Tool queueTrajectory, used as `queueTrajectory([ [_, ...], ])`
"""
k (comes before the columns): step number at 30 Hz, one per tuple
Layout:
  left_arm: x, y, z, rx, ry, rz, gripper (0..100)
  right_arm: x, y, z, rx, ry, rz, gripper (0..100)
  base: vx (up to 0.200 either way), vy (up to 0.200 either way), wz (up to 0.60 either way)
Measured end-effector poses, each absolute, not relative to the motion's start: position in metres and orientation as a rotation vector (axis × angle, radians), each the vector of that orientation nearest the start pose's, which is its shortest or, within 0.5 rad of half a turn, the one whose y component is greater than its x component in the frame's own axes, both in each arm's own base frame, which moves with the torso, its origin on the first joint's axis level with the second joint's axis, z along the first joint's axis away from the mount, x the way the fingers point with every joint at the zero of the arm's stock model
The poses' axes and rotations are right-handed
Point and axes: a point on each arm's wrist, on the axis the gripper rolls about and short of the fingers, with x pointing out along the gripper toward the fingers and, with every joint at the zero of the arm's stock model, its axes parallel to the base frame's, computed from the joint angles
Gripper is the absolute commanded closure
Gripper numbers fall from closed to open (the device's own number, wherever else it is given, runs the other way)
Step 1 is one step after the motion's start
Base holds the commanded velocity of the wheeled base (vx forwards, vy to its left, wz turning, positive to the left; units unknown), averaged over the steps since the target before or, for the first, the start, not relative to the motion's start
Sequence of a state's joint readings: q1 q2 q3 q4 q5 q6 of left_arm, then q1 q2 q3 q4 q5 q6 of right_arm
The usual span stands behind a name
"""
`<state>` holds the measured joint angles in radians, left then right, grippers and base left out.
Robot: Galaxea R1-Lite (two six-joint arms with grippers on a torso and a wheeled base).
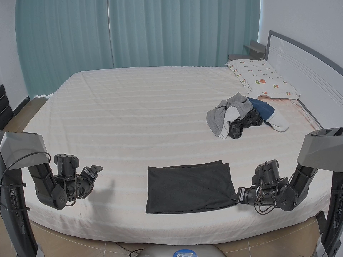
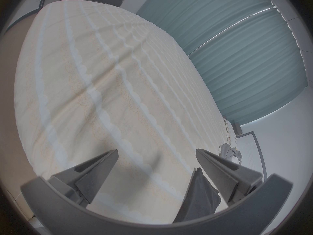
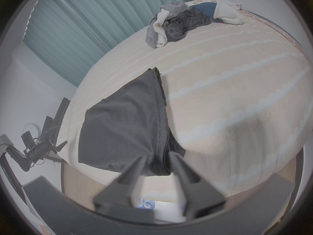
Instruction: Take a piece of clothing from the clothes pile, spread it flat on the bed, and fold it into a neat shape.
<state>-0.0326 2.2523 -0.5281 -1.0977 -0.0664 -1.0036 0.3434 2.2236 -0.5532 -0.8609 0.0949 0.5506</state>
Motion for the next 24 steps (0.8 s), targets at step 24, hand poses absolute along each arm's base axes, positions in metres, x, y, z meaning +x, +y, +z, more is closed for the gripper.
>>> queueTrajectory([
  [24,0.306,-0.047,-0.002,-0.954,0.682,0.114,0,0.31,0.056,0.008,1.104,0.672,-0.078,0,0.0,-0.067,0.0],
])
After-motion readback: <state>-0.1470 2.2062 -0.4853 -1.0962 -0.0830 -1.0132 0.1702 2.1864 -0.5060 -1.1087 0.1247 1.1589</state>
